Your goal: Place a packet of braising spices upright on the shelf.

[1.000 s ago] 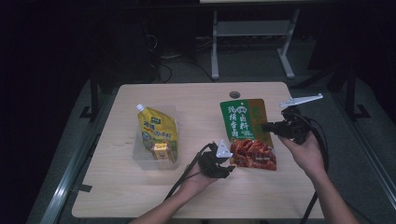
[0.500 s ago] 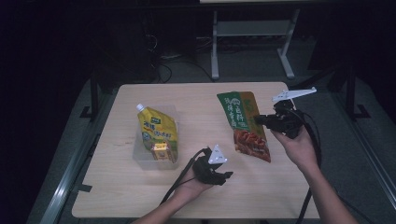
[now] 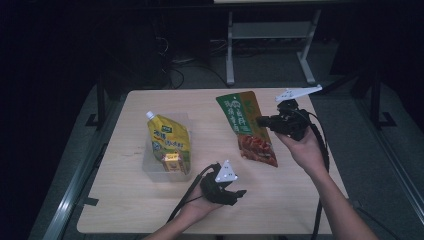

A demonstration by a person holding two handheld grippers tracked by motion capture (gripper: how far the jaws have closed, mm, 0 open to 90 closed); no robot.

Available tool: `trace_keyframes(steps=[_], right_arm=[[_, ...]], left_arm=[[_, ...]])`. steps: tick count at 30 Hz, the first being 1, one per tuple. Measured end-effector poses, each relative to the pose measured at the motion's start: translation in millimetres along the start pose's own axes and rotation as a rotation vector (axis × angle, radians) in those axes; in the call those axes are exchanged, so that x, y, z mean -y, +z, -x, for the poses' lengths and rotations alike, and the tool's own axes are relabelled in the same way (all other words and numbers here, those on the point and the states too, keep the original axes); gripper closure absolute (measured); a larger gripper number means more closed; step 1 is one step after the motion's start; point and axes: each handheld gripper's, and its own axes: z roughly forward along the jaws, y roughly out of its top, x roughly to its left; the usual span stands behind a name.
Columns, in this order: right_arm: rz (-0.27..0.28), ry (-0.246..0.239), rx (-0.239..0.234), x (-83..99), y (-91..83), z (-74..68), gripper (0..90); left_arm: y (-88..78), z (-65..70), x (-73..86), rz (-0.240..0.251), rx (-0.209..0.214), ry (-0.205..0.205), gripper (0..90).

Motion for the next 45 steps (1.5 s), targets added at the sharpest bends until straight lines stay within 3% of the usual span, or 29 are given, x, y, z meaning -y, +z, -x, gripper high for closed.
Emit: trace_keyframes(steps=[12, 29, 36, 45], right_arm=[[0.013, -0.036, -0.077, -28.6, 28.9, -11.7, 90.0], [0.059, -0.099, -0.151, -78.4, 57.0, -30.7, 90.0], [0.053, -0.113, -0.196, -93.5, 73.0, -38.6, 90.0], [0.057, -0.128, -0.219, -108.6, 91.2, -47.2, 90.0]], left_arm=[[-12.7, 1.2, 10.1, -0.007, 0.019, 0.007, 42.3], [-30.4, -3.9, 21.6, 0.032, 0.025, -0.028, 42.3], [-34.3, -9.0, 25.3, 0.043, 0.02, -0.039, 41.4], [-36.2, -9.4, 25.3, 0.063, 0.031, -0.053, 41.8]])
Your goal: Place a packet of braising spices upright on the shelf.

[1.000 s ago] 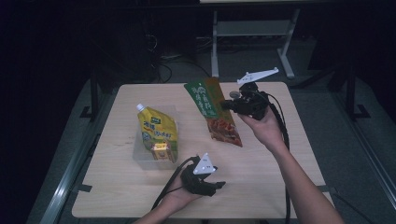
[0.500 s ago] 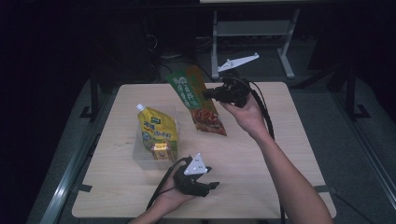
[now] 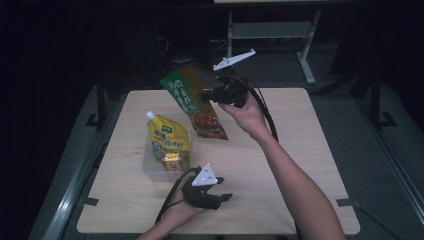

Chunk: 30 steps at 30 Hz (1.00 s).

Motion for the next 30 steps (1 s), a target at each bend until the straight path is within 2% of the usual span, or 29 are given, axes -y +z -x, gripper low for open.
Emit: trace_keyframes(steps=[10, 13, 15, 20, 22, 24, 25, 27, 30], right_arm=[[0.013, -0.02, -0.015, -23.0, 21.3, -8.6, 90.0], [0.01, -0.028, -0.018, -28.0, 33.1, -10.6, 90.0], [0.007, -0.017, -0.026, -28.2, 44.2, -9.8, 90.0], [-0.009, 0.004, -0.018, -22.8, 76.5, -6.5, 90.0], [-0.009, 0.028, -0.023, -18.1, 88.5, -3.2, 90.0], [-0.011, 0.045, -0.038, -11.6, 98.9, 0.8, 90.0], [-0.012, 0.059, -0.026, -6.6, 104.3, 2.9, 90.0], [-0.024, 0.072, -0.023, 2.1, 110.9, 7.3, 90.0], [-0.001, 0.091, -0.022, 11.1, 111.4, 13.9, 90.0]], left_arm=[[-0.9, 2.2, -0.2, 0.002, 0.003, 0.011, 40.9], [0.5, 3.5, -0.7, 0.005, 0.007, 0.004, 40.9], [-0.1, 3.4, -1.5, 0.007, 0.005, 0.018, 40.8], [-4.2, 3.6, -1.0, -0.006, -0.009, 0.028, 40.4], [-4.7, 4.1, -0.7, 0.004, -0.01, 0.026, 40.4], [-5.5, 4.4, -1.0, 0.001, -0.019, 0.043, 40.5], [-5.5, 4.8, -0.9, 0.001, -0.016, 0.036, 40.6], [-5.6, 4.8, -0.8, 0.001, -0.016, 0.037, 40.7], [-5.8, 4.0, -0.8, -0.004, -0.017, 0.05, 40.4]])
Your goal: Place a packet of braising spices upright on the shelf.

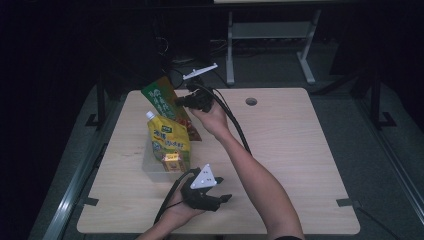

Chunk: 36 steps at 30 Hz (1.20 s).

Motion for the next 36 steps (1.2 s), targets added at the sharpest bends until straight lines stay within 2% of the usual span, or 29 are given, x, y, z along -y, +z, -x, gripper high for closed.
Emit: trace_keyframes(steps=[1, 4, 11, 13, 17, 20, 22, 24, 26, 27, 31, 33, 36], right_arm=[[0.01, 0.01, -0.008, 1.3, -1.5, 2.2, 90.0], [0.009, -0.01, 0.003, 3.3, -7.0, 2.9, 90.0], [-0.031, -0.04, -0.008, 7.8, -12.0, 2.4, 88.4], [-0.042, -0.038, -0.016, 7.4, -11.6, 1.8, 84.7], [-0.117, -0.047, 0.014, 6.5, -2.2, 0.8, 74.5], [-0.132, -0.046, 0.012, 6.0, 5.9, 2.9, 72.7], [-0.151, -0.027, 0.008, 4.3, 12.4, 4.0, 73.2], [-0.16, -0.02, 0.02, 3.0, 16.9, 3.6, 78.4], [-0.163, -0.011, 0.024, 2.8, 19.7, 4.1, 86.5], [-0.162, -0.009, 0.029, 3.0, 20.5, 3.9, 87.7], [-0.138, 0.01, 0.015, 2.9, 18.9, 4.0, 89.0], [-0.105, 0.015, -0.009, 2.3, 16.3, 2.5, 89.2], [-0.059, 0.009, -0.003, -0.3, 14.8, -1.2, 89.3]], left_arm=[[0.9, 0.6, 0.4, 0.005, 0.0, -0.01, 40.4], [3.0, -0.3, 1.1, 0.003, 0.001, -0.02, 40.4], [3.2, 0.2, 0.6, 0.004, -0.003, -0.02, 39.4], [3.4, 0.6, 0.6, 0.006, -0.002, -0.023, 39.4], [2.7, 0.1, 0.2, 0.006, -0.003, -0.023, 39.1], [1.7, -0.6, 0.3, 0.0, -0.006, -0.008, 38.9], [1.7, -0.2, 0.3, -0.001, -0.004, -0.007, 38.9], [1.9, 0.4, 0.4, 0.0, -0.002, -0.008, 39.1], [1.7, 0.7, 0.4, 0.001, -0.001, -0.007, 39.1], [1.7, 0.7, 0.4, 0.002, -0.001, -0.007, 39.1], [1.3, 1.0, 0.4, 0.0, -0.001, -0.002, 39.1], [1.2, 0.7, 0.2, 0.0, 0.001, -0.005, 38.9], [0.7, 0.5, -0.4, 0.003, -0.001, -0.005, 38.9]])
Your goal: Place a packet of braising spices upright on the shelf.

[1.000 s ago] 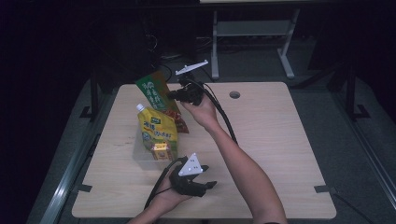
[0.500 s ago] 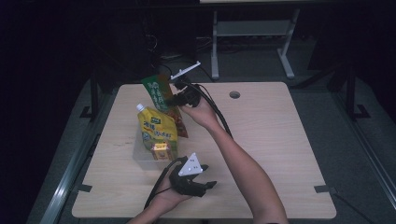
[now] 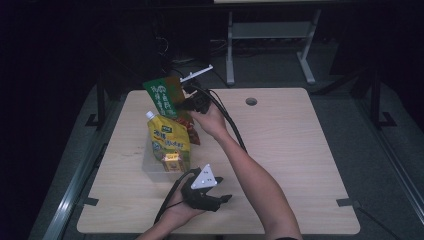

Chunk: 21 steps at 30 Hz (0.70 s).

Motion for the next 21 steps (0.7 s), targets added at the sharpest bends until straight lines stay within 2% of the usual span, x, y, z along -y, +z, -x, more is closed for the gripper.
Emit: trace_keyframes(steps=[6, 8, 14, 16, 21], right_arm=[[0.058, -0.001, 0.019, 0.1, 9.1, -1.9, 89.3], [0.069, 0.016, 0.018, 3.4, 13.8, -0.8, 89.3], [0.091, 0.009, 0.014, 17.3, 28.9, -0.2, 89.2], [0.114, 0.025, 0.005, 20.9, 28.9, 1.9, 89.2], [0.094, 0.005, 0.018, 26.9, 26.4, 4.8, 88.8]], left_arm=[[-0.3, 0.5, 1.0, -0.01, 0.005, 0.009, 38.6], [-0.7, 0.9, 1.2, -0.007, 0.008, 0.007, 38.6], [-1.3, 0.8, 2.3, -0.01, 0.009, 0.013, 38.7], [-1.0, 1.7, 2.5, -0.012, 0.011, 0.014, 38.7], [1.0, 3.0, 2.2, -0.017, 0.016, 0.022, 38.7]])
